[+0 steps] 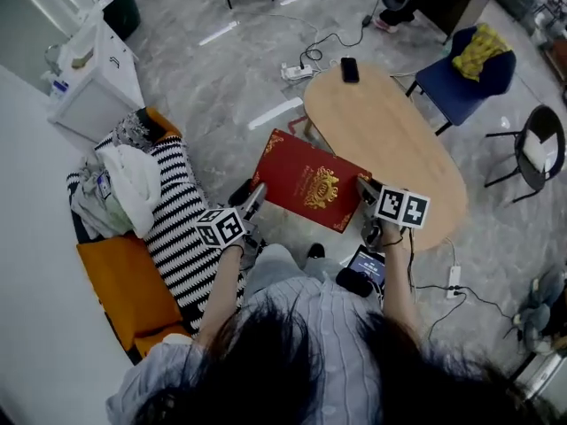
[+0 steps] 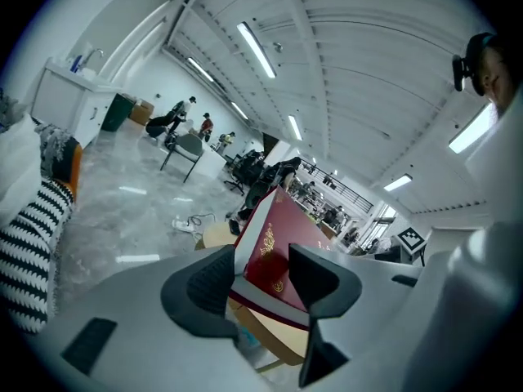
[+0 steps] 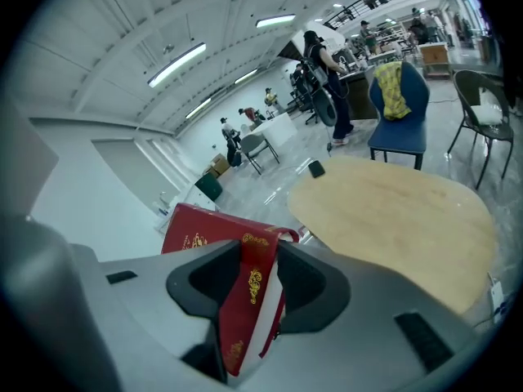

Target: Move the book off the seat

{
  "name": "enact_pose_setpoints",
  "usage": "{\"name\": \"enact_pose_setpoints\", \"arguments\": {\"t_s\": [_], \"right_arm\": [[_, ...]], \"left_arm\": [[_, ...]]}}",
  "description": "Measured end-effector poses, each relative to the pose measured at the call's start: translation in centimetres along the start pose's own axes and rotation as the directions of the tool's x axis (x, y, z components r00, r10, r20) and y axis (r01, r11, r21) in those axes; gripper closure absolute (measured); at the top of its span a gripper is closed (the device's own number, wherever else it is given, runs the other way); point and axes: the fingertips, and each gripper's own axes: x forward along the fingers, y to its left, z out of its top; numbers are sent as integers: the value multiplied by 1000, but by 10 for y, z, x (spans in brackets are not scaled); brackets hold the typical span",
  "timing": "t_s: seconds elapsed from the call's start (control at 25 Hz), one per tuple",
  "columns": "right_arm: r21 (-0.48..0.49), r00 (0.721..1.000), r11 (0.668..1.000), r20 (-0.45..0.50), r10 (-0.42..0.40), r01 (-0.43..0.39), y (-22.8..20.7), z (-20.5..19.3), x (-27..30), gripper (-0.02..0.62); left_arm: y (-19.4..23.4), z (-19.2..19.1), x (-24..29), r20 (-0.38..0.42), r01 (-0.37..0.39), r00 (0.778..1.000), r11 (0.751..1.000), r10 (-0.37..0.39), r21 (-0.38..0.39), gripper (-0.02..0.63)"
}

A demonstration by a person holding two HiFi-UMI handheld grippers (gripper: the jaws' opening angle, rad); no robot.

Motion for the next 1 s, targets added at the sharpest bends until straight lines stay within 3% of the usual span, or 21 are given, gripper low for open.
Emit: {"name": "enact_pose_setpoints", "arguments": {"t_s": [0.24,0.44,1.0], "right_arm": [[86,992,994,107,-73,64,-37,6,-36,445],[181,977,978,171,-131,100,-79,10,-71,445],[409,913,888,241,-329,212,-177,8,-129,446]], "left_arm": [[-34,-4,41,-67,99,993,994,-96,41,403],[-77,-10,83,-146,186,974,979,-173,83,407],[-153,-49,205,-354,393,870,916,-343,80,414]]}}
